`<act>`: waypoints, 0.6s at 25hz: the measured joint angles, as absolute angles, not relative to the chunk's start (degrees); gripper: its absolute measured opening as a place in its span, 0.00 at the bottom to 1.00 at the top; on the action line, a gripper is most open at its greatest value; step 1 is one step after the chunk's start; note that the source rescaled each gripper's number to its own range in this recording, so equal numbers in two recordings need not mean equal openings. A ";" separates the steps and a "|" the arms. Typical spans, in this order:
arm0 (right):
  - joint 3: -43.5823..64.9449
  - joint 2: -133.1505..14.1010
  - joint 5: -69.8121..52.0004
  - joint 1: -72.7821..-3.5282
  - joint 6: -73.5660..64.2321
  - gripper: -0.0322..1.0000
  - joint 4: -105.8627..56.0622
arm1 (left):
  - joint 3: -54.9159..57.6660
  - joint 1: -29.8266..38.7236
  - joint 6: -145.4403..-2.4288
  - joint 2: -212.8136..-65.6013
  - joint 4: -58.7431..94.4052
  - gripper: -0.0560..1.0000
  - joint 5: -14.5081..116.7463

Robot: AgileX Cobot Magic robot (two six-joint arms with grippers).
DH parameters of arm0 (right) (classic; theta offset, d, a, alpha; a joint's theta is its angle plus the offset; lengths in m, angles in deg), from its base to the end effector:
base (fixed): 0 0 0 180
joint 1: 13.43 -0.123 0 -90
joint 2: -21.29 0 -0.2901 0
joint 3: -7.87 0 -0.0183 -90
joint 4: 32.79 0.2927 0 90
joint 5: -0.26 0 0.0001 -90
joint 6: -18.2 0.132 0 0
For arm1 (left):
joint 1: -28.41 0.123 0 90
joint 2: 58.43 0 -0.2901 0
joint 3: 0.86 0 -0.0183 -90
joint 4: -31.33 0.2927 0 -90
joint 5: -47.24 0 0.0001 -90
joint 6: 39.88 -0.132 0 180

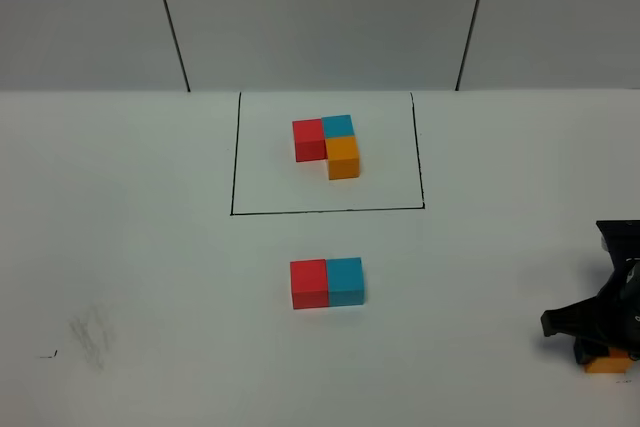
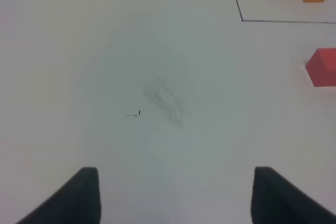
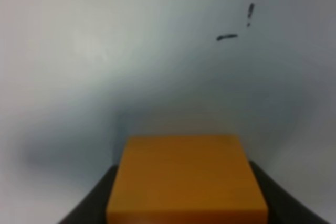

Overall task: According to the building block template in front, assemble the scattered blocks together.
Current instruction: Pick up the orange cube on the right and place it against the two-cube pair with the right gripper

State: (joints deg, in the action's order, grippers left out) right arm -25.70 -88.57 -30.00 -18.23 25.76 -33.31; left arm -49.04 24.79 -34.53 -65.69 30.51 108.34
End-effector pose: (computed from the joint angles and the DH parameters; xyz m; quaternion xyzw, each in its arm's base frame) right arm 0.3010 0.0247 0.0405 0.0203 0.9983 0.0034 0.0550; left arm 0.0607 -0.0055 0.2817 -0.0125 0.8504 -0.0482 0.5237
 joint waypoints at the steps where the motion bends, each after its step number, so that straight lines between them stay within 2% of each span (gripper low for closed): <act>1: -25.70 -88.57 -29.79 -18.23 25.76 0.05 -33.31 | -49.04 24.79 -34.53 -65.69 30.51 0.97 108.34; 10: -25.70 -81.30 -29.67 -18.23 25.76 0.05 -29.72 | -49.04 24.79 -34.53 -65.69 30.51 0.97 108.34; 15: -25.70 -73.81 -35.71 -18.23 25.76 0.05 -29.54 | -49.04 24.79 -34.53 -65.69 30.51 0.97 108.34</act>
